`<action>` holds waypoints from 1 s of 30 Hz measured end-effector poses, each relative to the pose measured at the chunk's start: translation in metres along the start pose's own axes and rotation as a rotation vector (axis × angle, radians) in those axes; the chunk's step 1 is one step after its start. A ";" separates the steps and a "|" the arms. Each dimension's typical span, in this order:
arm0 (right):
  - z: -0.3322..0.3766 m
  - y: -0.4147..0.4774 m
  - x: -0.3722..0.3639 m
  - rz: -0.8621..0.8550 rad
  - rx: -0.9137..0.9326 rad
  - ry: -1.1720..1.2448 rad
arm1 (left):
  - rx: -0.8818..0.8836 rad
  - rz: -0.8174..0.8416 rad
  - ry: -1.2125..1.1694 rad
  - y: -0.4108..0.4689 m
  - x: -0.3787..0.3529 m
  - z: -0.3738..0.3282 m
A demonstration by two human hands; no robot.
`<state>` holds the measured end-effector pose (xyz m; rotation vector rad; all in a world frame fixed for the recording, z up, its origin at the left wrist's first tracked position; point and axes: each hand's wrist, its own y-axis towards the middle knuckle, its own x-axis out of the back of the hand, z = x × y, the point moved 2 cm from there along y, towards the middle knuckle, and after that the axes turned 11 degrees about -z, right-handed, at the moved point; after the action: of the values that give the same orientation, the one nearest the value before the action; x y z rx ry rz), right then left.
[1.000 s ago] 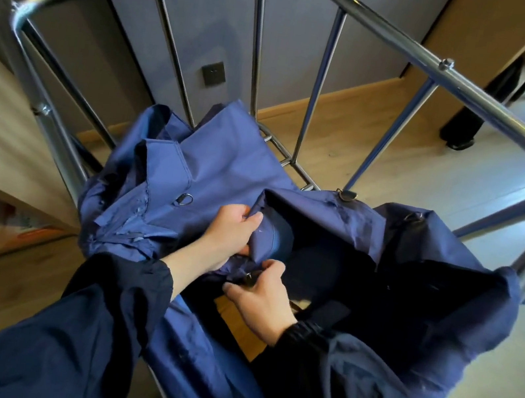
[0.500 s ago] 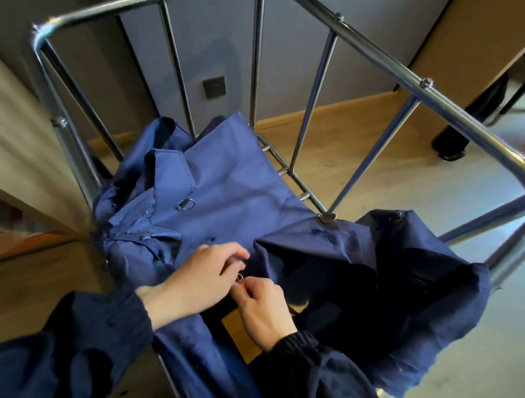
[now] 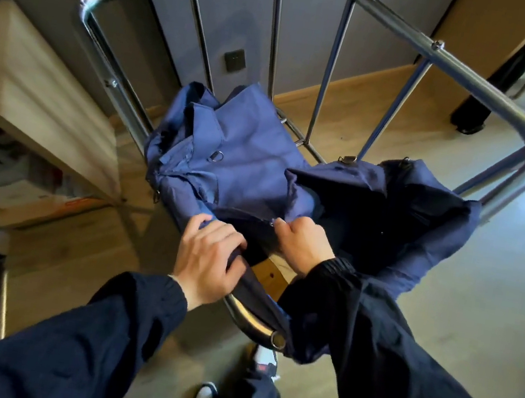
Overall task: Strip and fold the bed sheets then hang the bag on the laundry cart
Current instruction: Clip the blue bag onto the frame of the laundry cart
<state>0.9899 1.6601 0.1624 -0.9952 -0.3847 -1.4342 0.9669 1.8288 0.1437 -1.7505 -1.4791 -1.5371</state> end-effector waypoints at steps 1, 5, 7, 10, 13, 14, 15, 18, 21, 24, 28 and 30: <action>0.002 -0.003 0.004 -0.033 -0.015 0.030 | 0.007 0.008 0.007 0.000 0.000 0.001; 0.012 -0.021 0.028 -0.213 -0.030 0.088 | 0.042 0.086 0.108 -0.001 0.000 0.005; 0.017 -0.034 0.035 -0.255 -0.021 0.090 | 0.058 0.112 0.153 0.000 -0.001 0.005; 0.027 -0.063 0.040 -0.311 0.025 0.141 | 0.042 0.128 0.167 0.004 -0.002 0.007; 0.037 -0.101 0.049 -0.379 0.147 0.152 | -0.020 0.092 0.195 0.010 -0.005 0.017; 0.039 -0.112 0.049 -0.379 0.192 0.119 | -0.048 0.066 0.191 0.011 -0.006 0.020; 0.040 -0.121 0.047 -0.382 0.222 0.094 | -0.075 0.044 0.181 0.013 -0.007 0.023; 0.031 -0.128 0.029 -0.370 0.279 -0.004 | -0.107 0.003 0.144 0.017 -0.009 0.028; 0.006 -0.117 0.004 -0.321 0.235 -0.086 | -0.123 -0.047 0.110 0.019 -0.011 0.030; -0.010 -0.114 -0.014 -0.350 0.227 -0.117 | -0.145 -0.079 0.099 0.018 -0.012 0.030; -0.016 -0.114 -0.033 -0.510 0.306 -0.244 | -0.190 -0.078 0.096 0.016 -0.010 0.023; -0.017 -0.113 -0.040 -0.606 0.354 -0.274 | -0.209 -0.109 0.088 0.016 -0.011 0.022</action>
<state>0.8727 1.6902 0.1603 -0.8138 -1.1776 -1.6808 0.9932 1.8357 0.1328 -1.7125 -1.4366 -1.8592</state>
